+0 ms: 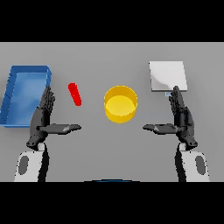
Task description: Pick up the red beaker and tilt it to pour out 1 green nut into yellow bowl. Pick up the yellow bowl and place it on the metallic measuring scale.
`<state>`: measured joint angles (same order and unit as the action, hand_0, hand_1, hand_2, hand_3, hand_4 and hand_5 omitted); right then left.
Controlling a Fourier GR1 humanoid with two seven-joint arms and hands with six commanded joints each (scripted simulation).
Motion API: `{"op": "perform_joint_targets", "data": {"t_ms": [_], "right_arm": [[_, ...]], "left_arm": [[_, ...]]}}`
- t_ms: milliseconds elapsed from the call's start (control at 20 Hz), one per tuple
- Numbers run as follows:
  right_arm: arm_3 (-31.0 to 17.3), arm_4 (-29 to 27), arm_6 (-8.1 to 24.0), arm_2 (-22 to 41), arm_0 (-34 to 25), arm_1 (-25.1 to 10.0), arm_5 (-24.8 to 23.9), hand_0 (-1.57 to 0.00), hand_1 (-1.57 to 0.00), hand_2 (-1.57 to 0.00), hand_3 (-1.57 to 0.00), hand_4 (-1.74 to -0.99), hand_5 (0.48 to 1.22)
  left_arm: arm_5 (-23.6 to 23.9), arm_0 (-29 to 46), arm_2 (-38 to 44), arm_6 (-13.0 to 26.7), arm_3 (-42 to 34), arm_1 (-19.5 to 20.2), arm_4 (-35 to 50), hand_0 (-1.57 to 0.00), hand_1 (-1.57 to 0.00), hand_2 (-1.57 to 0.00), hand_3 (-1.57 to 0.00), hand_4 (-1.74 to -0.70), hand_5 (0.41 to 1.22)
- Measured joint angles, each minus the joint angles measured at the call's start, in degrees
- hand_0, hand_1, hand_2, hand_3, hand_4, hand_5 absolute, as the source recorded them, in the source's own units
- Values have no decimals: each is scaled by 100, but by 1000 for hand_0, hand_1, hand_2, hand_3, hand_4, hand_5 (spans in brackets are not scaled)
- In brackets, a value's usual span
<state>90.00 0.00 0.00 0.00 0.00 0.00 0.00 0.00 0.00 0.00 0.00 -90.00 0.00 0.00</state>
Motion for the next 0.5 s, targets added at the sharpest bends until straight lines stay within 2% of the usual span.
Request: {"op": "perform_joint_targets", "data": {"t_ms": [300,350,400,500], "right_arm": [[59,18,-15,28,77,-1,-10,1,1,1,1,-1167,599],[294,651,-506,228,285,-284,-186,1,1,1,1,-1163,595],[403,1117,-727,430,514,-350,-333,1,1,1,1,-1162,594],[631,1575,-615,643,655,-361,-510,1,1,1,1,-1159,590]], "left_arm": [[-49,247,-40,-91,-178,9,32,1,1,1,1,-1151,599],[-138,557,-218,-282,-478,172,-174,1,1,1,1,-1156,599],[-166,696,-341,-256,-698,256,-311,1,1,1,1,-1158,599],[-196,813,-459,-6,-932,356,-433,1,1,1,1,-1163,599]]}}
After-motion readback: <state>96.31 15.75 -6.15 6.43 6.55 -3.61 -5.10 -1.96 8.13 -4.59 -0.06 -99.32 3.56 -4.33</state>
